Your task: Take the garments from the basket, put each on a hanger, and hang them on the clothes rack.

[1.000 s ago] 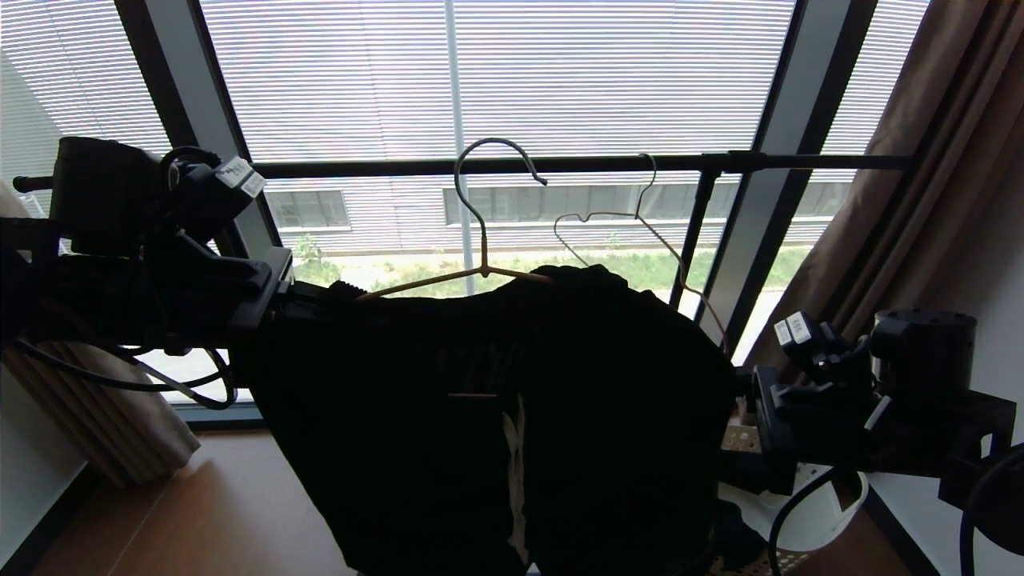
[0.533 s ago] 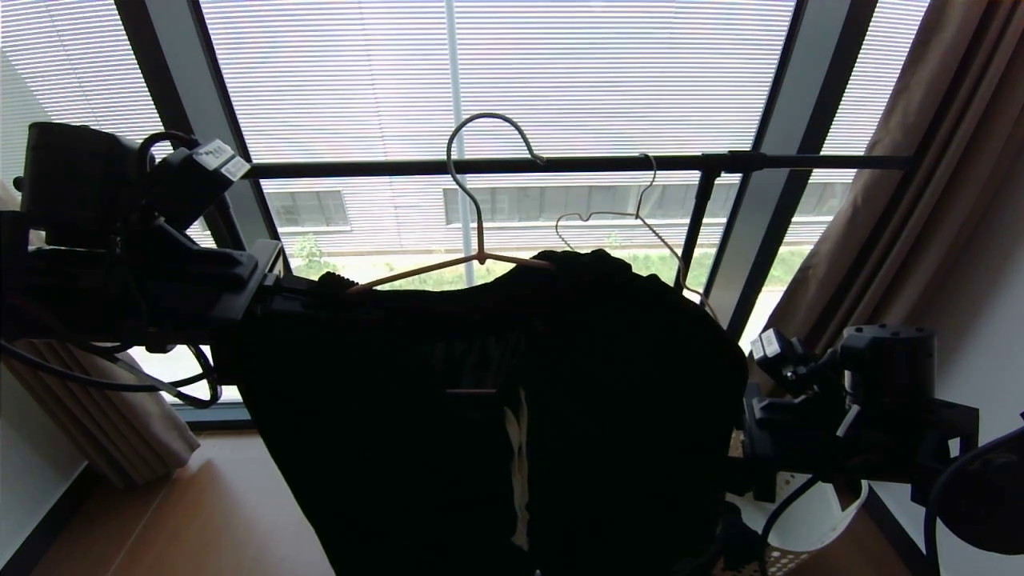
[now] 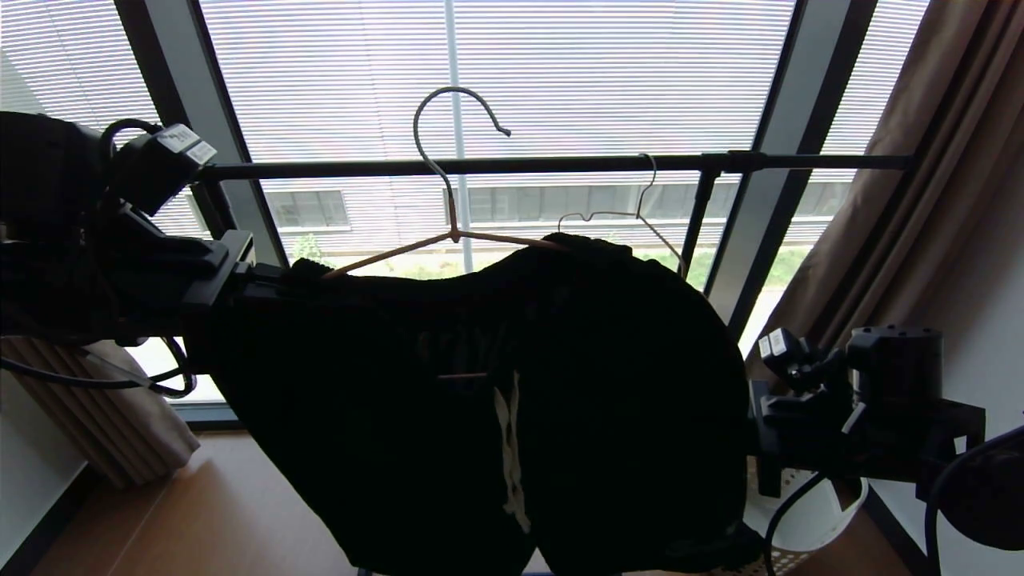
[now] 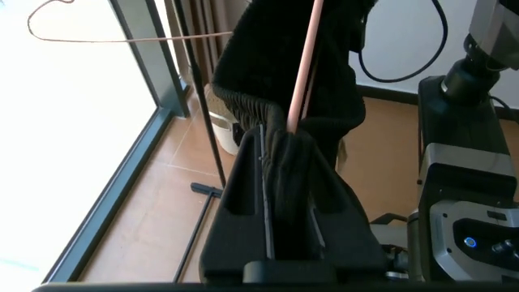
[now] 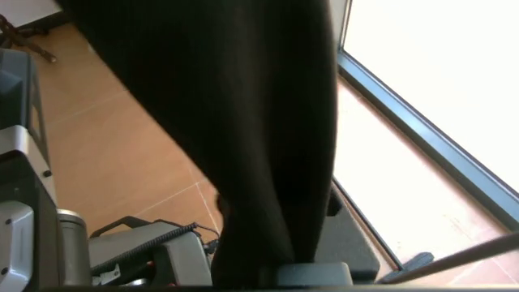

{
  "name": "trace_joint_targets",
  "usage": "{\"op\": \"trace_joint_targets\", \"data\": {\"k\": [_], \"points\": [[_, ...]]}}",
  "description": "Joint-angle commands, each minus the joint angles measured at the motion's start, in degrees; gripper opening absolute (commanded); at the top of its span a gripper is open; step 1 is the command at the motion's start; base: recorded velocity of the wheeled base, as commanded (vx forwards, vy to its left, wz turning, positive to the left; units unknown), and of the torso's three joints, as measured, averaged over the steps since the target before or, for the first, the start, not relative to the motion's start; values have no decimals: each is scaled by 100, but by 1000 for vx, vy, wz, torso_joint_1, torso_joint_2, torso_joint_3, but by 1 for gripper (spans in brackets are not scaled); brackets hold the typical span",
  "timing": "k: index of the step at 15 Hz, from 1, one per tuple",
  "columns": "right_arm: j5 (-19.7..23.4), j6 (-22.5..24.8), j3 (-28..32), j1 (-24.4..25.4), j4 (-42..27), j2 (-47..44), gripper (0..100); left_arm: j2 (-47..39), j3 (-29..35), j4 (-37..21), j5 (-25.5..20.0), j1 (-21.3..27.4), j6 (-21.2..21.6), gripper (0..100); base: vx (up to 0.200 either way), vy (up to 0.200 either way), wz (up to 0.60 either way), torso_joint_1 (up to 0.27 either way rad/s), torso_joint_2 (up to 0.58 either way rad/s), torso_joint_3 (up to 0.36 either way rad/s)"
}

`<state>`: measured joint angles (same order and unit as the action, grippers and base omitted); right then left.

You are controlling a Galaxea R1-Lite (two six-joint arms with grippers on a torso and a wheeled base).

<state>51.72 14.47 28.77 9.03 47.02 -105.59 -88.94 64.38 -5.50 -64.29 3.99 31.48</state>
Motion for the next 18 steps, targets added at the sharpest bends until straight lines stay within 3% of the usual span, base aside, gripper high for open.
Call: {"op": "trace_joint_targets", "data": {"k": [1, 9, 10, 13, 16, 18], "points": [[4, 38, 6, -86, 0, 21, 0, 44, -4, -4, 5, -153, -1, 0, 0, 0, 0, 0, 0, 0], [4, 38, -73, -42, -9, 171, 0, 9, -57, 5, 5, -144, -1, 0, 0, 0, 0, 0, 0, 0], [4, 65, -64, -42, -17, 171, 100, 9, -83, 5, 5, -179, -1, 0, 0, 0, 0, 0, 0, 0], [4, 478, -100, -42, -17, 171, 100, 44, -338, 5, 5, -750, -1, 0, 0, 0, 0, 0, 0, 0], [-40, 478, -64, -42, -9, 180, 100, 96, -461, 5, 5, -1005, -1, 0, 0, 0, 0, 0, 0, 0], [-646, 407, 41, -33, 0, 320, 100, 105, -444, -4, 31, -1075, -212, 0, 0, 0, 0, 0, 0, 0]]}}
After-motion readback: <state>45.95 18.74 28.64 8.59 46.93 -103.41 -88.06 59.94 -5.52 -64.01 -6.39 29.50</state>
